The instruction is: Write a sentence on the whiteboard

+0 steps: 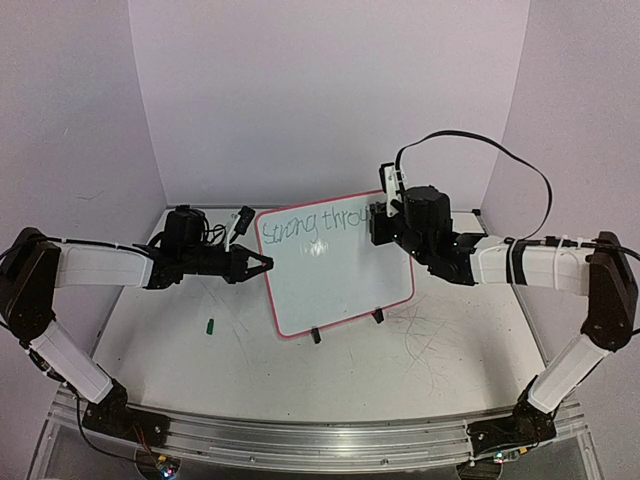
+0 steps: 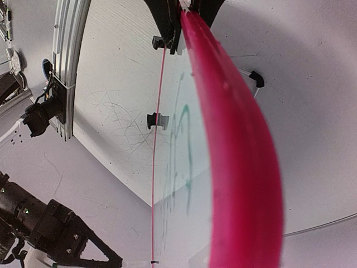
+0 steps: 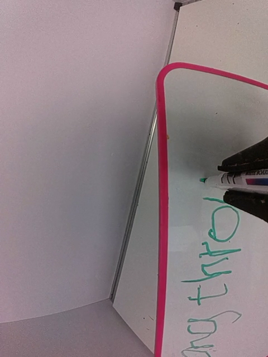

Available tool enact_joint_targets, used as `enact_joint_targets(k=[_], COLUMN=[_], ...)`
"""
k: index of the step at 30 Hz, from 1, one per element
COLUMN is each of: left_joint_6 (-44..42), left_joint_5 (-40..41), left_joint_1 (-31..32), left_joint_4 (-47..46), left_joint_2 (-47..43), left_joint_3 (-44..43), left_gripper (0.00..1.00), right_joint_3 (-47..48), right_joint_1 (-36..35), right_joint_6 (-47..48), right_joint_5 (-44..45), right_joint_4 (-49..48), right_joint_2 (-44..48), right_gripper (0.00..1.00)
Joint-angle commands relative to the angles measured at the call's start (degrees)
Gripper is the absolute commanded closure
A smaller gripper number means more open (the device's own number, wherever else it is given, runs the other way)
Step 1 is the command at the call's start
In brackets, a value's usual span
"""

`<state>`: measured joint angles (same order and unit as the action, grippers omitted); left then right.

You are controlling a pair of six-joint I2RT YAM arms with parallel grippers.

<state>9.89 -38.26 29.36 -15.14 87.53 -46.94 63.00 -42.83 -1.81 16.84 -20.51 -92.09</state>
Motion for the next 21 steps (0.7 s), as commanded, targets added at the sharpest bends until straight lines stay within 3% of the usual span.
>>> enact_joint_targets(k=[1, 13, 21], left_joint_6=[-6.29, -6.18, -6.26], left_joint_5=[8.56, 8.67, 8.9], left_joint_1=[-0.45, -0.44, -0.36], left_joint_4=[1.69, 1.95, 2.02], left_joint_2=[0.85, 0.76, 0.72], left_joint_3=[-1.68, -1.71, -1.59], left_gripper=[1.0, 1.0, 1.0], right_joint_3=[-2.05, -4.59, -2.4], right_joint_1=[-0.68, -0.78, 1.5], right_joint_6=[-0.96, -0.32, 0.04], right_joint_5=[-0.19, 4.28, -2.27], right_joint_4=[1.31, 0.2, -2.1], right_joint_2=[2.07, 4.88, 4.85], right_gripper=[1.0, 1.0, 1.0])
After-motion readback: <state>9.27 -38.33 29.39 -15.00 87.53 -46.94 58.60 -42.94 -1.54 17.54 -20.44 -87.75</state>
